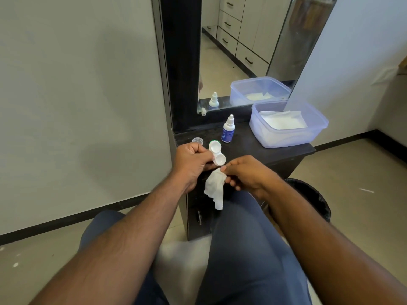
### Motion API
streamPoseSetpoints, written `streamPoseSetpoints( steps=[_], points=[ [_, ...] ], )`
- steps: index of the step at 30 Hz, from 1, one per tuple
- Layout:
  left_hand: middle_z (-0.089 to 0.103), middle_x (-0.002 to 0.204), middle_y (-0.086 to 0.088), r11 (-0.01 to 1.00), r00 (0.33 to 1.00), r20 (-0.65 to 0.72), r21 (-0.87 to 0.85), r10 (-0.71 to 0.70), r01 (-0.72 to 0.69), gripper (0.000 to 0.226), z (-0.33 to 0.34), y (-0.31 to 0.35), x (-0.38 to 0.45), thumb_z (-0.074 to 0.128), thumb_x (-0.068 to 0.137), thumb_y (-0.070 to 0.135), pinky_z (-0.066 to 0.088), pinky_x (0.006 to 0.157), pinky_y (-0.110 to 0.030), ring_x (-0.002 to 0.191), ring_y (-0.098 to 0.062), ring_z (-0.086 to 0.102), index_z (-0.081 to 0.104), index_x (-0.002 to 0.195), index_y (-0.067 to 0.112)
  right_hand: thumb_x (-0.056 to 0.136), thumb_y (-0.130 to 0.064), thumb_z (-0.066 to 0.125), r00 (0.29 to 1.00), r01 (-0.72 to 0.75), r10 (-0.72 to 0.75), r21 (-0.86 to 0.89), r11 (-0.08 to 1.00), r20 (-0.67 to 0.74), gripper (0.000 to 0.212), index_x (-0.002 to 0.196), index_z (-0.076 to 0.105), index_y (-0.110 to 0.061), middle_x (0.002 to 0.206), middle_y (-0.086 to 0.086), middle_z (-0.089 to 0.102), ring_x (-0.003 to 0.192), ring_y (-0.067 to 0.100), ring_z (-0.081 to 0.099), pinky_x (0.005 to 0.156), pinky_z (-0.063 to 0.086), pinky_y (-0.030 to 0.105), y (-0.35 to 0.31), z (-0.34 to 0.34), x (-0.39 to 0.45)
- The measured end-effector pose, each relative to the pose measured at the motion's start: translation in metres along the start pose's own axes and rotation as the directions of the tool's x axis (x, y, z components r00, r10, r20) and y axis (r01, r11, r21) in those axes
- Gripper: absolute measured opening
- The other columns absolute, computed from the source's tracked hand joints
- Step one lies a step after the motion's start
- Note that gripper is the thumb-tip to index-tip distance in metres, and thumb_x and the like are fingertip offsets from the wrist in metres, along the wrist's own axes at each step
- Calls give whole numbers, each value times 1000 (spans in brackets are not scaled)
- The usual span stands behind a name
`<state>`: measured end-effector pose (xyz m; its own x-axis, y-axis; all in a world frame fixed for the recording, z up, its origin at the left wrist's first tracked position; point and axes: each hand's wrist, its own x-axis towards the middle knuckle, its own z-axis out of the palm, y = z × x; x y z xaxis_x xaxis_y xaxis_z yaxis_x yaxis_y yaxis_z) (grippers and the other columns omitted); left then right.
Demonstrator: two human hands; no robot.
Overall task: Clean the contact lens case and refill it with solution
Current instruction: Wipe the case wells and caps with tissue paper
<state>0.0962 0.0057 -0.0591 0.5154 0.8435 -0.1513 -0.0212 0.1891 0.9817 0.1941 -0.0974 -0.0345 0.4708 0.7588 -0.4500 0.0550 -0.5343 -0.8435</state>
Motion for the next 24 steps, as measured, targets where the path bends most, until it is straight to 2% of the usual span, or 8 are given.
streamPoseSetpoints(
  steps=[3,6,8,10,12,14,18,24],
  points=[
    [58,69,-14,998,999,33,-63,-28,30,29,0,1,1,63,75,-15,60,58,-33,65,-26,67,49,58,4,90,-9,60,989,139,-138,-8,990,45,16,76,68,-8,61,5,63,52,12,53,49,43,23,3,-21,-10],
    [62,80,-21,992,989,102,-59,-106,112,22,-1,4,4,60,78,-10,60,55,-35,74,-33,69,50,65,4,89,-13,64,919,371,-392,-249,895,-38,10,84,73,-15,67,-6,68,59,7,61,60,49,21,-4,-52,-16],
    [63,87,-25,988,974,170,-7,-151,154,15,-2,7,4,59,81,-6,61,57,-38,79,-35,67,53,71,3,87,-15,67,822,496,-570,-501,709,6,8,92,74,-16,79,-8,70,70,4,64,67,49,16,-9,-63,-16],
    [60,87,-25,984,956,229,29,-180,179,15,-3,10,4,58,82,-5,60,56,-37,76,-35,64,52,71,4,84,-11,70,679,613,-716,-661,433,161,13,96,74,-10,87,1,70,79,16,66,72,52,26,-10,-64,-11],
    [59,84,-24,979,941,270,45,-204,200,16,-3,13,3,56,83,-7,60,54,-35,70,-32,63,52,70,3,82,-9,71,564,687,-755,-697,203,335,16,97,74,-6,90,7,71,79,22,67,71,54,31,-6,-58,-3],
    [60,82,-24,975,930,293,56,-222,215,16,-5,15,2,55,84,-7,60,54,-34,67,-31,64,52,71,3,80,-10,69,494,728,-762,-679,99,419,16,96,74,-6,90,8,71,78,23,68,71,53,27,-3,-49,2],
    [61,84,-25,972,927,294,66,-233,224,16,-7,15,3,56,84,-8,59,53,-32,70,-30,64,52,73,4,79,-12,68,449,760,-766,-648,56,460,17,94,73,-6,90,9,70,79,24,67,73,47,21,5,-34,4],
    [61,84,-25,968,921,299,104,-249,228,20,-6,13,7,58,83,-7,60,54,-33,76,-35,63,51,70,7,76,-7,62,488,758,-746,-644,106,452,27,100,73,-6,96,9,68,85,24,66,75,50,22,12,-37,6]
  ],
)
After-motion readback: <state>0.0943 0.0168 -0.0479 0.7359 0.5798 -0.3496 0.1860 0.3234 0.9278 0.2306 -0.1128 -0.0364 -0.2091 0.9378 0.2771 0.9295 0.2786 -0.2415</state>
